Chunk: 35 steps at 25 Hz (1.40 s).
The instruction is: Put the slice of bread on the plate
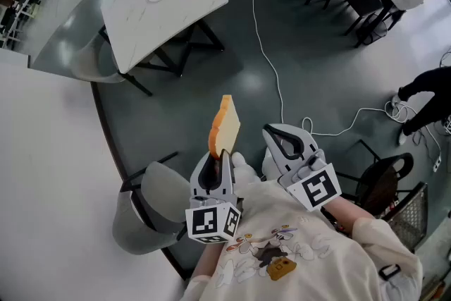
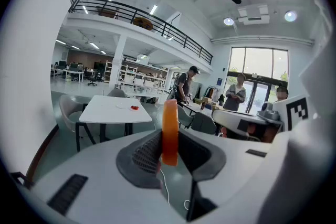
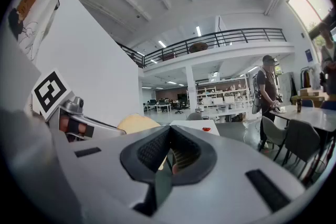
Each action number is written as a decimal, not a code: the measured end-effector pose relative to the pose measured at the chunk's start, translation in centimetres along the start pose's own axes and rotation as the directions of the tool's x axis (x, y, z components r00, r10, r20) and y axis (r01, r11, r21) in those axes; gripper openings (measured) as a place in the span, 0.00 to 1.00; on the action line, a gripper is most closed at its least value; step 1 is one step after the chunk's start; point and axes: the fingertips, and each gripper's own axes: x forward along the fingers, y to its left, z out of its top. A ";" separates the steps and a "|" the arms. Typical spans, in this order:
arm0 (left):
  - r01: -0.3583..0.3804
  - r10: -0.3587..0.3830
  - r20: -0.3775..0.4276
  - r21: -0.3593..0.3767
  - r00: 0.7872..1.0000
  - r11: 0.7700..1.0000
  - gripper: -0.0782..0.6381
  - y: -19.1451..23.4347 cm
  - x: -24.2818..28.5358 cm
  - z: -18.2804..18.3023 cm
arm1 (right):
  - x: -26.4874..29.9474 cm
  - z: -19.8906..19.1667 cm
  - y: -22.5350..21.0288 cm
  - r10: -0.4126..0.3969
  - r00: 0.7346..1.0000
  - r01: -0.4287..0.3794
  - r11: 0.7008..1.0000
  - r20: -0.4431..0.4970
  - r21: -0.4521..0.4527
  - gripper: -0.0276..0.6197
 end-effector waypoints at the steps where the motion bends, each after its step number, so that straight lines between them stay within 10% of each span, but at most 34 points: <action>1: 0.000 0.000 0.006 -0.001 1.000 1.000 0.24 -0.2 -0.1 0.2 | -0.1 -0.2 0.0 0.003 1.000 -0.003 1.000 -0.012 -0.006 0.05; 35: 0.011 -0.011 0.008 -0.005 1.000 1.000 0.24 -2.2 4.4 -0.2 | -2.3 -3.7 -5.9 -0.004 0.996 0.008 0.999 -0.093 0.042 0.05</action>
